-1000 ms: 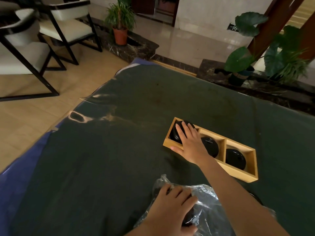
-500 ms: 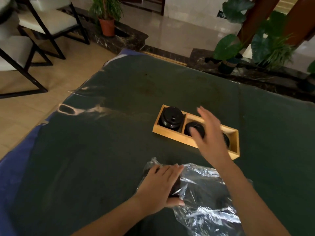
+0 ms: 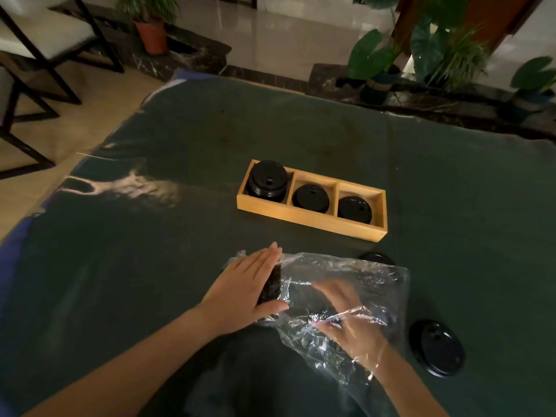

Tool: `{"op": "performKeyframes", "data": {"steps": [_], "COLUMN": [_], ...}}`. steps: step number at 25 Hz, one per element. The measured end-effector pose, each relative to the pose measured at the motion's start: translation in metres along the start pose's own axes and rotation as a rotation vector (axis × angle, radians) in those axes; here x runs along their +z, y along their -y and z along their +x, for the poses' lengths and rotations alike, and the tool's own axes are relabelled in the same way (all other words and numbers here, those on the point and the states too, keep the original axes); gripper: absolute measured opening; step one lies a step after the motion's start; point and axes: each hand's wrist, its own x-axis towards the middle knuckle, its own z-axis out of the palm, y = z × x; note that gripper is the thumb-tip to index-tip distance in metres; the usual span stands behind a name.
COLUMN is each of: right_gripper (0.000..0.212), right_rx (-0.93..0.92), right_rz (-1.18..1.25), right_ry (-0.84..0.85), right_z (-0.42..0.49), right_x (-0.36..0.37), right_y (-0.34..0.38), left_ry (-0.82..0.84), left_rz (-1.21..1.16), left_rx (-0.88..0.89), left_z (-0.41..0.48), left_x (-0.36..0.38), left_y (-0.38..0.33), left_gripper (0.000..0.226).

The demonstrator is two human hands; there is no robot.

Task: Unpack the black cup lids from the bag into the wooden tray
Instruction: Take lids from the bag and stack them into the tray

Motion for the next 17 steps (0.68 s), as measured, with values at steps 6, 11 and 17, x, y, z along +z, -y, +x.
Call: {"op": "performKeyframes", "data": {"steps": [6,11,17], "right_gripper": [0.115,0.108,0.107], "right_rx": [-0.209,-0.217,-0.237], "right_rz": [-0.09,-0.031,0.025], "right_ry": [0.188,0.294,0.275], "right_z": [0.053,0.062,0.07], "right_x": [0.027,0.028,0.024], "right_y": [0.026,0.034,0.039], "left_ry": [0.007,0.0,0.009], "left_rz": [-0.075,-0.115,-0.126], "left_rx": [-0.025,-0.042,-0.05], "left_z": [-0.002,-0.006,-0.005], "left_x": [-0.004,-0.007,-0.01], "left_y": [0.001,0.001,0.0], "left_gripper": [0.081,0.075,0.075]}}
